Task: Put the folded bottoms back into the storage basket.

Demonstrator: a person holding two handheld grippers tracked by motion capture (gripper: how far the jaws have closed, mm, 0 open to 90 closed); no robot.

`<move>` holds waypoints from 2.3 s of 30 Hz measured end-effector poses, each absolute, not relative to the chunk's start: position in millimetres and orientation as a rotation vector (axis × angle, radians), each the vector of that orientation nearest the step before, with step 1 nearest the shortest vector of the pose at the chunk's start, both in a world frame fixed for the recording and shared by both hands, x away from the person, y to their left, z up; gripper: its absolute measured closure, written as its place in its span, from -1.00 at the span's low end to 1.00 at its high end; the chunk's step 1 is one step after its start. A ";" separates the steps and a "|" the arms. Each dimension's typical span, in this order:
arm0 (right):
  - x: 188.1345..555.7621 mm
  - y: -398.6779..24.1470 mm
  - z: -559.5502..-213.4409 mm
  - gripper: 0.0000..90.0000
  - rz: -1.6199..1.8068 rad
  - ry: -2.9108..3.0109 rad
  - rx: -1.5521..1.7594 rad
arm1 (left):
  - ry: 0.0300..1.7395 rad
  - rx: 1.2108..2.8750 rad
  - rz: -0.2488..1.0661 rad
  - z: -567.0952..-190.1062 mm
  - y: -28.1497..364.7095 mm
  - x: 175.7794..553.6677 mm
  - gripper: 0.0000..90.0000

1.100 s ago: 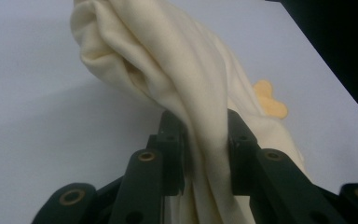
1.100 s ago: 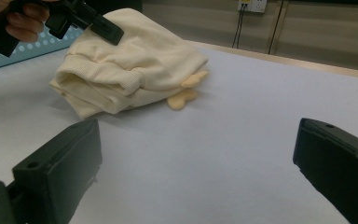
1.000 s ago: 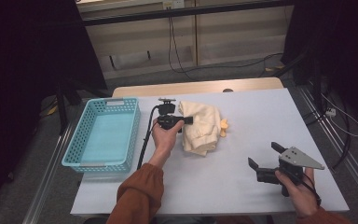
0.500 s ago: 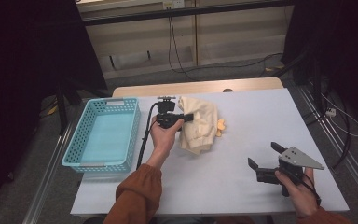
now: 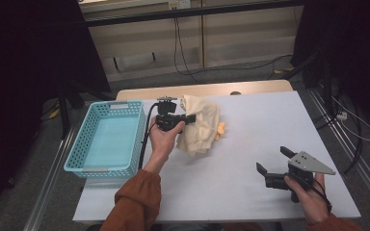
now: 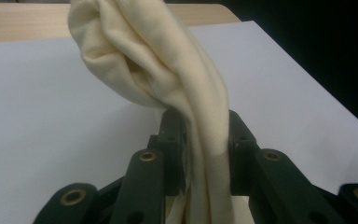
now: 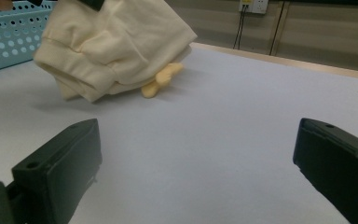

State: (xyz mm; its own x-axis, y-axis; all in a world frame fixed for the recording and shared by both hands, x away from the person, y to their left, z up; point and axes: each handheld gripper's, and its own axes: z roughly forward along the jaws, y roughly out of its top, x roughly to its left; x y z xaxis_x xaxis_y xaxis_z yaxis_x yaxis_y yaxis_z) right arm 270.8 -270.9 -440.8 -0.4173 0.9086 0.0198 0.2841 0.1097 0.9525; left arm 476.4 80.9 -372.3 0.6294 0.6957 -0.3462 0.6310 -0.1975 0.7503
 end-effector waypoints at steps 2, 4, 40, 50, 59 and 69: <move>270.9 -270.7 -440.8 -0.98 1.322 1.786 1.162 | 1.048 1.896 0.091 -371.0 85.1 476.8 0.63; 271.0 -270.7 -441.0 -0.98 1.320 1.786 1.164 | 1.046 1.885 0.091 -369.6 88.6 476.9 0.63; 270.0 -270.3 -440.7 -0.98 1.325 1.785 1.163 | 0.912 1.874 0.105 -342.5 119.2 450.3 0.63; 270.3 -270.1 -440.8 -0.98 1.324 1.787 1.164 | 0.885 1.833 0.101 -329.7 131.4 448.7 0.63; 270.1 -269.8 -440.7 -0.98 1.327 1.787 1.162 | 0.839 1.854 0.091 -318.1 137.1 445.2 0.63; 270.7 -269.9 -441.1 -0.98 1.325 1.789 1.164 | 0.840 1.822 0.131 -306.8 149.5 442.5 0.63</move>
State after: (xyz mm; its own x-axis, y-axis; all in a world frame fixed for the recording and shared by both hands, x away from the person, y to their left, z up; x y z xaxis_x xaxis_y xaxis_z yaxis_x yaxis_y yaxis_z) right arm 270.7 -269.9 -441.1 -0.4202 0.9072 0.0225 0.2861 0.1089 0.9520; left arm 442.5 149.5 -306.8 0.7449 0.5989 -0.2940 0.4812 -0.1771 0.8586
